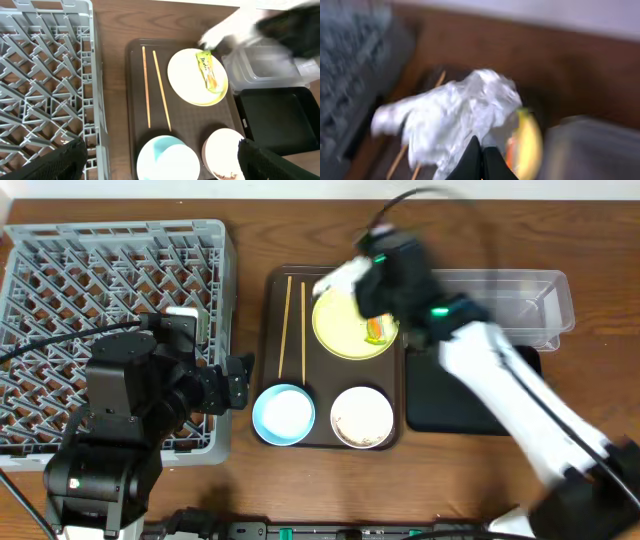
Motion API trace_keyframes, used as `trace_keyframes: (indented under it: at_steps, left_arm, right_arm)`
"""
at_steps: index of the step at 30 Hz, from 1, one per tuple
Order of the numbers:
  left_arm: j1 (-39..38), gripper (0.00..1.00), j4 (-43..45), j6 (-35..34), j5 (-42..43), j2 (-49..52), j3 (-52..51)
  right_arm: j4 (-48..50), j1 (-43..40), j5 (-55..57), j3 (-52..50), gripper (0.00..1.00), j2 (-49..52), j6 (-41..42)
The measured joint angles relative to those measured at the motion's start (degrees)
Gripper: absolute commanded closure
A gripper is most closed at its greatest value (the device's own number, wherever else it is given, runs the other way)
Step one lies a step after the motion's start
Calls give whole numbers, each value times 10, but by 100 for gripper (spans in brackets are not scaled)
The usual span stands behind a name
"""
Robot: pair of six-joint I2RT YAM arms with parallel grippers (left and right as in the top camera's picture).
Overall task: Sort waste into correct bins and load items into the dishwasher
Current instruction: 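Carry the tissue right and drop it into the clear plastic bin, then return the right gripper to the plate and grasp the snack wrapper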
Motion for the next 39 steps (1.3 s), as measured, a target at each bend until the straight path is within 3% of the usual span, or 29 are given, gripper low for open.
trace_keyframes:
  at_steps: [4, 13, 14, 15, 16, 22, 30, 35, 39]
  left_arm:
    - [0, 4, 0, 0, 0, 0, 0]
    - [0, 4, 0, 0, 0, 0, 0]
    - [0, 4, 0, 0, 0, 0, 0]
    - [0, 4, 0, 0, 0, 0, 0]
    - [0, 4, 0, 0, 0, 0, 0]
    - [0, 4, 0, 0, 0, 0, 0]
    - [0, 4, 0, 0, 0, 0, 0]
    - [0, 4, 0, 0, 0, 0, 0]
    - [0, 4, 0, 0, 0, 0, 0]
  right_arm:
    - [-57, -54, 0, 12, 99, -44, -4]
    - [-145, -148, 26, -2, 97, -9, -16]
    - [-146, -155, 28, -3, 89, -7, -16]
    - [-146, -159, 28, -3, 64, -5, -15]
    - [-146, -162, 28, -5, 51, -1, -16]
    - [-141, -154, 4, -14, 28, 34, -23]
    - [-91, -35, -69, -17, 37, 40, -26]
    - [-57, 65, 34, -17, 32, 92, -14]
    - [-15, 87, 134, -17, 36, 178, 0]
